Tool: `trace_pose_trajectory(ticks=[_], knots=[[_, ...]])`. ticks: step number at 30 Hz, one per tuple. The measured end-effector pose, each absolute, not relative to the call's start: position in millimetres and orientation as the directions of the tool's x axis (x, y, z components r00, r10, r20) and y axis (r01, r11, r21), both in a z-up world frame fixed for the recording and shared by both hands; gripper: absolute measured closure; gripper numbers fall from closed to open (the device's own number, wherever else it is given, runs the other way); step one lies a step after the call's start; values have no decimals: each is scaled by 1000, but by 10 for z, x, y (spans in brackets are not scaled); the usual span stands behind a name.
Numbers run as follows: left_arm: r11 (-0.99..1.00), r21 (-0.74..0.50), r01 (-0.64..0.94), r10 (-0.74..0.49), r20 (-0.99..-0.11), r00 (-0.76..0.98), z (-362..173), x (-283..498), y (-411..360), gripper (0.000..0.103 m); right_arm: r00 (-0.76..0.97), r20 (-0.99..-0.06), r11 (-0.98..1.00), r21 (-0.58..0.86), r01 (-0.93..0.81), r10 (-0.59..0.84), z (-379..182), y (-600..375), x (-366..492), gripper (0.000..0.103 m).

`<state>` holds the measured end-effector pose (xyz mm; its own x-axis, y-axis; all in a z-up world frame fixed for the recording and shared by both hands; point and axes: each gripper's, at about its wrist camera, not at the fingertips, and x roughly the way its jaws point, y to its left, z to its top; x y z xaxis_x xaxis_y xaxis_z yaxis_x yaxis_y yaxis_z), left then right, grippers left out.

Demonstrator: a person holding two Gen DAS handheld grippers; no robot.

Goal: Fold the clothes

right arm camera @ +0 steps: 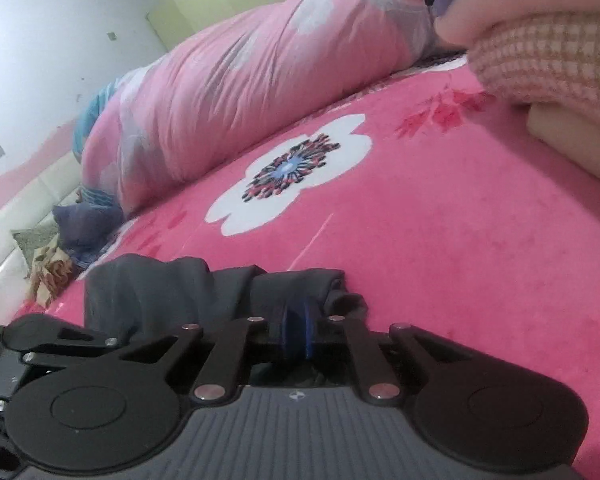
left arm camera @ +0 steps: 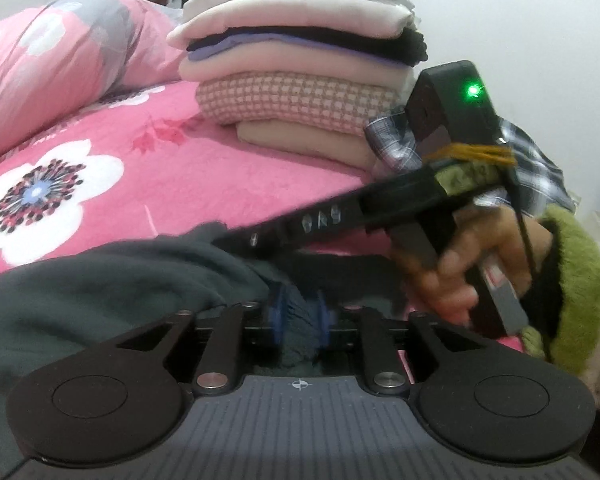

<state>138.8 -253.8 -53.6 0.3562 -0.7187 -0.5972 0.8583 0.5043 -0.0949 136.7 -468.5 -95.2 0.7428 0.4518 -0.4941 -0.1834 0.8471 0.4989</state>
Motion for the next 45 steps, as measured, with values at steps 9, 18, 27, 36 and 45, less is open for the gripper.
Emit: trace_pose_trajectory(ticks=[9, 18, 27, 36, 45], knots=[[659, -33, 751, -630, -570, 528, -242, 985, -1409, 70, 741, -453, 795, 582, -175, 495, -993, -4829, 1371, 96], [759, -155, 632, -589, -579, 564, -279, 1197, -1151, 69, 749, -475, 790, 604, -104, 462, -975, -4770, 1333, 95], [679, 196, 708, -482, -608, 631, -509, 1069, -1638, 78, 742, -542, 810, 587, -3, 395, -868, -4670, 1322, 94], [667, 253, 701, -465, -594, 657, -462, 839, -1319, 103, 757, -602, 911, 412, 21, 255, -622, -4443, 1133, 94], [702, 131, 700, -558, -509, 655, -280, 919, -1291, 68, 813, -560, 931, 359, 62, 161, -435, -4356, 706, 85]])
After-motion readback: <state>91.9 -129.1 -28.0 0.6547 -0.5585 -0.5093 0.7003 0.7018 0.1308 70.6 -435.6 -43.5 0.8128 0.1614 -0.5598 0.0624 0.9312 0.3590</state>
